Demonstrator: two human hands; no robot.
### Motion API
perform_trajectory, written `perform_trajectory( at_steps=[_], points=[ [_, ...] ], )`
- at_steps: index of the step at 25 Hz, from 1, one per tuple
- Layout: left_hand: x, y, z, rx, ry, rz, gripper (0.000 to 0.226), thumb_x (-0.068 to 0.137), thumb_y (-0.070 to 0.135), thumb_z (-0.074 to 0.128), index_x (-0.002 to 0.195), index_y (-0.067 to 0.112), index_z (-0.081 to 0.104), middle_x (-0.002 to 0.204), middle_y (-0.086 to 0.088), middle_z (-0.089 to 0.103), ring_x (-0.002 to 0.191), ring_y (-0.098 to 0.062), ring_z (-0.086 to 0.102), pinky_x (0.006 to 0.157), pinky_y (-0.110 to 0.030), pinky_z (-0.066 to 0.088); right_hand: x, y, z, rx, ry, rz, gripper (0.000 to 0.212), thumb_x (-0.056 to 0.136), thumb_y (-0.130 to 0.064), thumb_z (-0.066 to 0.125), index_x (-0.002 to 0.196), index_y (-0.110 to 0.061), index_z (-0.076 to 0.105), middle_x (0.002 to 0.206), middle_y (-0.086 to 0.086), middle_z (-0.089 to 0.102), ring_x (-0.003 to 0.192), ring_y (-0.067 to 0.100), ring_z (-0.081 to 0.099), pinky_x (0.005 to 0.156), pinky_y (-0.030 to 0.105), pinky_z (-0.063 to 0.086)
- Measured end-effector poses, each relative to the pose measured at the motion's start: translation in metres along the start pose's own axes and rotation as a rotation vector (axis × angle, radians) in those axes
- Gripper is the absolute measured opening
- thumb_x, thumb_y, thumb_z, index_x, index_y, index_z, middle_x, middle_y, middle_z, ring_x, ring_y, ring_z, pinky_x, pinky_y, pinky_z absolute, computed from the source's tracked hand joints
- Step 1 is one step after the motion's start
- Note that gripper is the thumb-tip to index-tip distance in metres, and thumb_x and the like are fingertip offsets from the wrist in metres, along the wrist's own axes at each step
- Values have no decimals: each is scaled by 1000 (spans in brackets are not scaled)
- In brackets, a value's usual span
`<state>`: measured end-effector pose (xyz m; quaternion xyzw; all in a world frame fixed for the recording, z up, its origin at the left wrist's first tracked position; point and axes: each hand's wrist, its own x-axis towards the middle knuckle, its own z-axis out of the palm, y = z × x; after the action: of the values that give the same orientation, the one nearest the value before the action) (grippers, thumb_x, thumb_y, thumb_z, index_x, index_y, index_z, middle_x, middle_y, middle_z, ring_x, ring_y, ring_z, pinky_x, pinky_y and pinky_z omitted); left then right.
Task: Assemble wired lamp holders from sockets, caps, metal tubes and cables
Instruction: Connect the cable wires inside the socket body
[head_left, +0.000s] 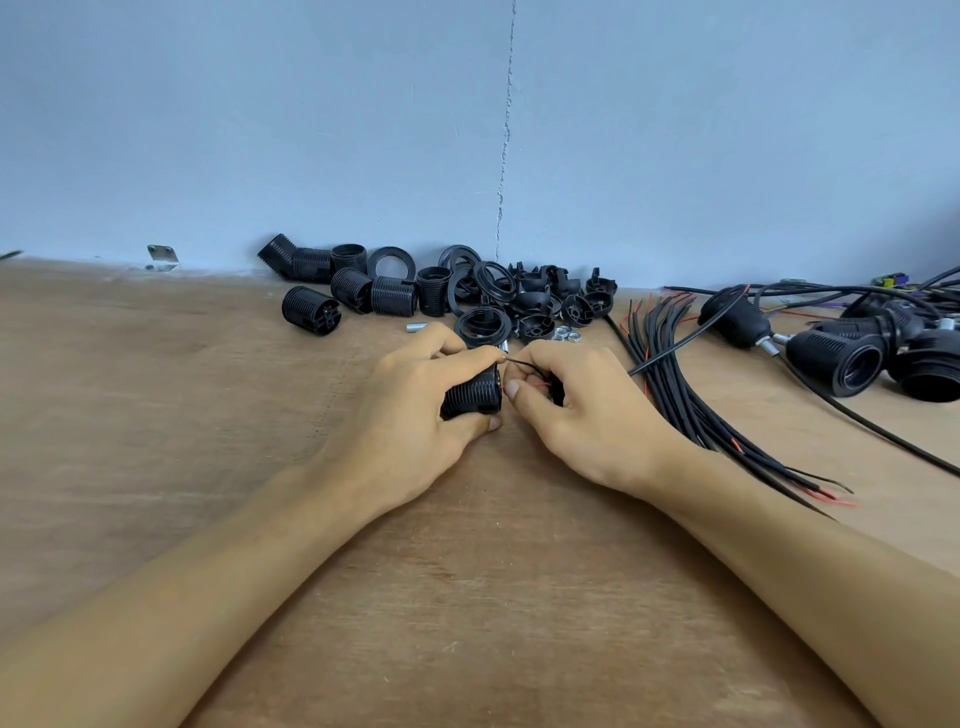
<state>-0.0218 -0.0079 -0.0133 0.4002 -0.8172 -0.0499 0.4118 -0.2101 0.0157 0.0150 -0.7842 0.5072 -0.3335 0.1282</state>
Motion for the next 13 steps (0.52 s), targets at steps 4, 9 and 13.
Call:
perform_trajectory(
  at_steps=[4,9,13],
  points=[
    [0,2,-1,2,-1,9,55,72,17,91,123,25,73,99,10,56,88,-2,52,79,-3,37,0,0,1,5,3,10,17,94,-13,58,77,-13,57,65,-6,51,67,15,47,72,28,29],
    [0,5,-2,-4,-4,4,52,72,14,92,121,20,75,99,6,59,88,-4,53,79,-6,38,0,1,2,-19,8,2,18,93,-13,58,76,-14,56,64,-5,52,67,18,48,72,28,29],
    [0,6,-2,-3,-13,12,49,72,13,91,118,19,75,99,6,58,87,-5,53,77,-7,38,0,1,2,-23,6,-6,17,93,-12,58,76,-11,57,66,2,55,68,23,49,72,28,28]
  ],
)
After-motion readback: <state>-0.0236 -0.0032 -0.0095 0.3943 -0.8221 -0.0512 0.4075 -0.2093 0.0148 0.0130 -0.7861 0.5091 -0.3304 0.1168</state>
